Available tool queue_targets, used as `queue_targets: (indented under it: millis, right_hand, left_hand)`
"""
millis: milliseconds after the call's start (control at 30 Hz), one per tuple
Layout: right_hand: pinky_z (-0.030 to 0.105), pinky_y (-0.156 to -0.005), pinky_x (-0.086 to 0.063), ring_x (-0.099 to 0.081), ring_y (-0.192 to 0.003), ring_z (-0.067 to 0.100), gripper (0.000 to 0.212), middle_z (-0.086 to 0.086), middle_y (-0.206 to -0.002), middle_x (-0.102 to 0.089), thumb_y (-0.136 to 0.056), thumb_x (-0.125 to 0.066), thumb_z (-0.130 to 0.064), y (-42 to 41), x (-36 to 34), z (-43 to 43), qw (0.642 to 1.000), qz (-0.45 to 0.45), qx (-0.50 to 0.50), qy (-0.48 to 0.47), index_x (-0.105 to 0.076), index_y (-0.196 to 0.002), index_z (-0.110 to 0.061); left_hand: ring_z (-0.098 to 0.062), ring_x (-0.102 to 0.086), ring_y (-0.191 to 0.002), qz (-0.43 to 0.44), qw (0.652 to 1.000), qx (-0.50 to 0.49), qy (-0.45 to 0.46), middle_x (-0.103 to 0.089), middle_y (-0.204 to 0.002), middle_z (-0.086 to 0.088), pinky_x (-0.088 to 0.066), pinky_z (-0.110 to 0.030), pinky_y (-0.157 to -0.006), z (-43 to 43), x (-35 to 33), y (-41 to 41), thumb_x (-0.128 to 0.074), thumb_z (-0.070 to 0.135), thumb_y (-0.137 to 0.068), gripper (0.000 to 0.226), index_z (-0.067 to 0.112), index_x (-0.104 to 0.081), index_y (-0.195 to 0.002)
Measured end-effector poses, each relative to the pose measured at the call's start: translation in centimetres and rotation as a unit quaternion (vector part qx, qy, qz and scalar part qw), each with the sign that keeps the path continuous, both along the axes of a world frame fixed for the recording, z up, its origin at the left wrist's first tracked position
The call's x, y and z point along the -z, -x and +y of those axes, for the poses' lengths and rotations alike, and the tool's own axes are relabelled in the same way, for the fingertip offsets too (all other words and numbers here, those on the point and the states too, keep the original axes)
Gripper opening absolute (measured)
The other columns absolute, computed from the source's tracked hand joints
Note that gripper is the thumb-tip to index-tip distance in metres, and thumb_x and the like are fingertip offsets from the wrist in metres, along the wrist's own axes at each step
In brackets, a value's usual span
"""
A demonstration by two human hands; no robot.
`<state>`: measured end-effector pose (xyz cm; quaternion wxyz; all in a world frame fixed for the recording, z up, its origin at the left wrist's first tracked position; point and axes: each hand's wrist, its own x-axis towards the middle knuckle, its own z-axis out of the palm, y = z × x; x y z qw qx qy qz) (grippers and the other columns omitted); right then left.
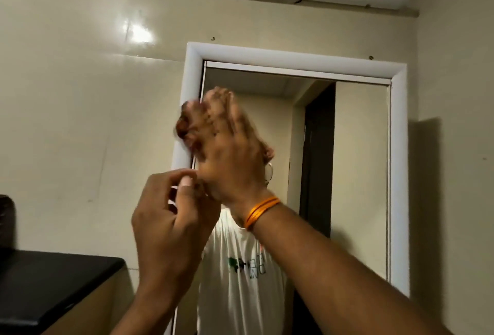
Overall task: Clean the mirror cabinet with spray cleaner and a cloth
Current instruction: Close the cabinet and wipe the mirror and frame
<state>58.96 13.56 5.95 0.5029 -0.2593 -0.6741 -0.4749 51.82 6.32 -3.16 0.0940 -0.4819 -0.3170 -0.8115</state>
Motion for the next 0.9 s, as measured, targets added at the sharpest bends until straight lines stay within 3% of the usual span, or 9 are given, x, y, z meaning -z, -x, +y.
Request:
queue_targets:
  millis: [100,167,267,400,533,633,733,833,900]
  right_hand:
    - [0.047,-0.117,-0.021,-0.016,-0.148,0.034,0.058,0.007,-0.161,-0.024,-0.098,-0.043,-0.038,-0.4,4.1,-0.2,0.996,-0.08,0.025,0.019,-0.028,-0.153,-0.027]
    - [0.046,-0.119,-0.018,-0.018,-0.148,0.033,0.059,0.008,-0.16,-0.025,-0.097,-0.044,-0.038,-1.9,4.5,-0.1,0.997,-0.071,0.038,0.015,-0.03,-0.153,-0.026]
    - [0.048,-0.118,-0.021,-0.02,-0.148,0.033,0.063,0.008,-0.159,-0.027,-0.092,-0.051,-0.032,-5.5,2.4,0.0,0.999,0.011,0.04,0.013,-0.033,-0.152,-0.023]
    - [0.047,-0.117,-0.026,-0.023,-0.147,0.028,0.059,0.007,-0.158,-0.029,-0.095,-0.049,-0.037,-13.6,0.2,0.9,0.981,0.188,0.044,0.015,-0.035,-0.15,-0.021]
    - [0.045,-0.117,-0.026,-0.027,-0.145,0.029,0.052,0.012,-0.155,-0.034,-0.099,-0.049,-0.036,-19.0,4.7,0.8,0.946,0.322,0.048,0.002,-0.044,-0.144,-0.011]
    - [0.037,-0.12,-0.021,-0.024,-0.146,0.029,0.052,0.013,-0.155,-0.032,-0.099,-0.048,-0.034,-18.2,9.7,0.7,0.935,0.353,0.039,0.01,-0.043,-0.145,-0.009]
    - [0.025,-0.119,-0.013,-0.023,-0.146,0.029,0.052,0.011,-0.156,-0.031,-0.1,-0.046,-0.036,-15.8,10.9,0.5,0.912,0.408,0.016,0.033,-0.042,-0.146,-0.011]
    - [0.034,-0.121,-0.018,-0.022,-0.147,0.03,0.053,0.013,-0.156,-0.03,-0.099,-0.048,-0.034,-12.4,9.5,-0.2,0.911,0.409,-0.005,0.043,-0.042,-0.146,-0.011]
    - [0.042,-0.121,-0.02,-0.019,-0.148,0.032,0.054,0.015,-0.158,-0.027,-0.099,-0.049,-0.031,-8.7,9.9,-0.9,0.943,0.329,-0.016,0.055,-0.039,-0.148,-0.011]
  left_hand:
    - [0.0,-0.059,-0.087,-0.024,1.0,0.011,-0.011,-0.061,-0.095,0.016,-0.045,-0.011,-0.067,-0.1,1.2,-0.3,-0.044,0.031,-0.093,0.019,0.029,-0.062,-0.098]
    - [-0.005,-0.06,-0.088,-0.008,1.0,0.023,0.002,-0.062,-0.095,0.013,-0.05,-0.025,-0.071,0.3,2.0,-0.8,-0.044,0.031,-0.093,0.02,0.028,-0.063,-0.098]
    - [-0.009,-0.061,-0.091,0.008,0.999,0.037,0.016,-0.064,-0.096,0.009,-0.051,-0.037,-0.074,1.0,2.5,-1.8,-0.046,0.029,-0.094,0.02,0.028,-0.065,-0.097]
    - [-0.01,-0.062,-0.094,0.038,0.997,0.058,0.022,-0.065,-0.098,0.008,-0.053,-0.03,-0.074,1.3,3.0,-3.0,-0.046,0.027,-0.095,0.02,0.026,-0.065,-0.101]
    - [-0.014,-0.062,-0.101,0.045,0.995,0.086,0.032,-0.066,-0.105,0.006,-0.05,-0.018,-0.078,1.3,4.3,-3.6,-0.047,0.023,-0.095,0.02,0.021,-0.066,-0.102]
    - [-0.011,-0.061,-0.102,0.052,0.994,0.09,0.045,-0.065,-0.106,0.006,-0.046,-0.011,-0.077,1.1,5.4,-3.7,-0.048,0.021,-0.096,0.019,0.02,-0.066,-0.102]
    - [-0.008,-0.061,-0.099,0.051,0.994,0.075,0.053,-0.065,-0.103,0.007,-0.046,-0.012,-0.077,0.6,6.0,-2.9,-0.048,0.021,-0.096,0.018,0.019,-0.066,-0.099]
    - [-0.006,-0.06,-0.096,0.045,0.996,0.056,0.054,-0.063,-0.099,0.01,-0.046,-0.013,-0.074,0.2,6.0,-1.5,-0.047,0.022,-0.096,0.017,0.025,-0.064,-0.097]
    - [-0.005,-0.059,-0.092,0.034,0.997,0.046,0.055,-0.062,-0.097,0.01,-0.044,-0.01,-0.07,-0.2,6.1,-0.6,-0.046,0.022,-0.096,0.016,0.029,-0.062,-0.096]
